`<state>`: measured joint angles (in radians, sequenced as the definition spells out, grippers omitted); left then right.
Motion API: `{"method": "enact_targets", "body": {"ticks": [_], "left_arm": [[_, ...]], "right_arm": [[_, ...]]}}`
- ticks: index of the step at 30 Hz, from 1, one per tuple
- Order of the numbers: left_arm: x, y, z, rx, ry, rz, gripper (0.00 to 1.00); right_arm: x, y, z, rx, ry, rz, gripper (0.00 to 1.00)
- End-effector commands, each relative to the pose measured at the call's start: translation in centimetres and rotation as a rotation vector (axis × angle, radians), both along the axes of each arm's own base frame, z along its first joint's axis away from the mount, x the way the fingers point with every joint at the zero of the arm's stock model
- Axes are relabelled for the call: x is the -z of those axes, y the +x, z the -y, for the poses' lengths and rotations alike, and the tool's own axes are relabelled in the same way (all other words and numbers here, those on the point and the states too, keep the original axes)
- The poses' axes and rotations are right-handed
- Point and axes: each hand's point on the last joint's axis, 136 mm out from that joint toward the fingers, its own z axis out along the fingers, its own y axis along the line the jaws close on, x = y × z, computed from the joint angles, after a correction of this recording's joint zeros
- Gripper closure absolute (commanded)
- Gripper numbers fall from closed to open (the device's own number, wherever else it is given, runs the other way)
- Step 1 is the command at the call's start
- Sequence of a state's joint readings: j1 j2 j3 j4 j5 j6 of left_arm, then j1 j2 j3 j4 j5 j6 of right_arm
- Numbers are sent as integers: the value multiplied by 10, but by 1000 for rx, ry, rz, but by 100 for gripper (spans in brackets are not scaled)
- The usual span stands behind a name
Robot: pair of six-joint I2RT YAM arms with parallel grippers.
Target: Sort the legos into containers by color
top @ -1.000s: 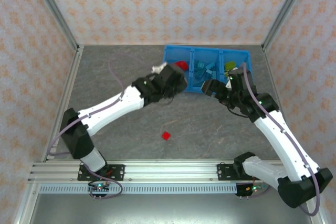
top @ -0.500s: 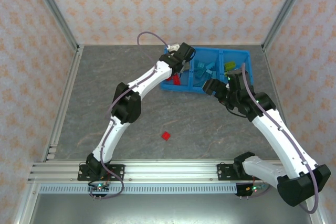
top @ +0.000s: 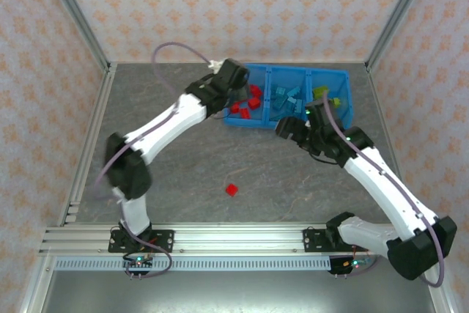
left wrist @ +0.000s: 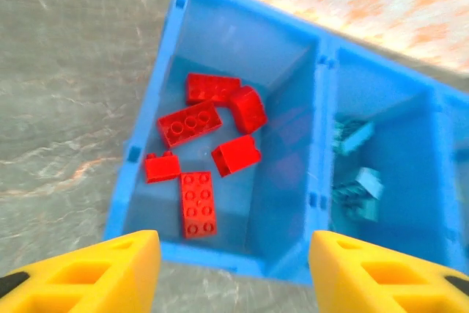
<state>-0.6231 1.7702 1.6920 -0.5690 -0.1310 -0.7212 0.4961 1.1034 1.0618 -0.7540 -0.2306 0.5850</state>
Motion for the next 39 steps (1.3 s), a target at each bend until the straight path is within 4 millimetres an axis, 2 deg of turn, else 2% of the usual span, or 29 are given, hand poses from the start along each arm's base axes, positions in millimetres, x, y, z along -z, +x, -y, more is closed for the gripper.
{"method": "enact_targets", "body": {"ticks": [1, 2, 6, 8, 11, 13, 14, 16, 18, 21, 25, 29, 33, 35, 39], "left_arm": [[-52, -42, -21, 77, -25, 159, 45], [-60, -57, -32, 107, 4, 186, 45], [-65, -113, -73, 250, 205, 245, 44], [-67, -136, -91, 315, 302, 284, 44], [-60, -165, -110, 425, 447, 340, 39], [-46, -181, -114, 536, 530, 354, 31], [-37, -191, -111, 615, 561, 358, 23], [-18, -207, -102, 773, 605, 380, 8], [0, -218, -96, 885, 641, 433, 0], [16, -228, -93, 967, 684, 504, 0], [22, -231, -102, 944, 713, 521, 0], [31, -236, -102, 969, 713, 512, 0], [32, -237, -104, 972, 727, 508, 0], [32, -237, -105, 972, 729, 510, 0], [29, -238, -105, 958, 723, 533, 0]], "right_arm": [[26, -16, -36, -184, -87, -34, 10], [40, -22, -53, -251, -119, -65, 10], [82, -50, -104, -457, -219, -124, 10], [101, -60, -119, -529, -266, -133, 10], [121, -73, -142, -636, -305, -145, 10], [132, -82, -157, -716, -313, -164, 10], [138, -89, -163, -767, -320, -180, 12], [151, -95, -165, -829, -390, -207, 15], [158, -97, -168, -878, -438, -212, 19], [168, -100, -173, -902, -463, -224, 25], [186, -94, -168, -865, -532, -266, 38], [190, -91, -172, -855, -543, -259, 47], [187, -88, -171, -830, -551, -254, 66], [176, -83, -169, -795, -544, -218, 71], [136, -59, -166, -676, -442, -96, 77]]}}
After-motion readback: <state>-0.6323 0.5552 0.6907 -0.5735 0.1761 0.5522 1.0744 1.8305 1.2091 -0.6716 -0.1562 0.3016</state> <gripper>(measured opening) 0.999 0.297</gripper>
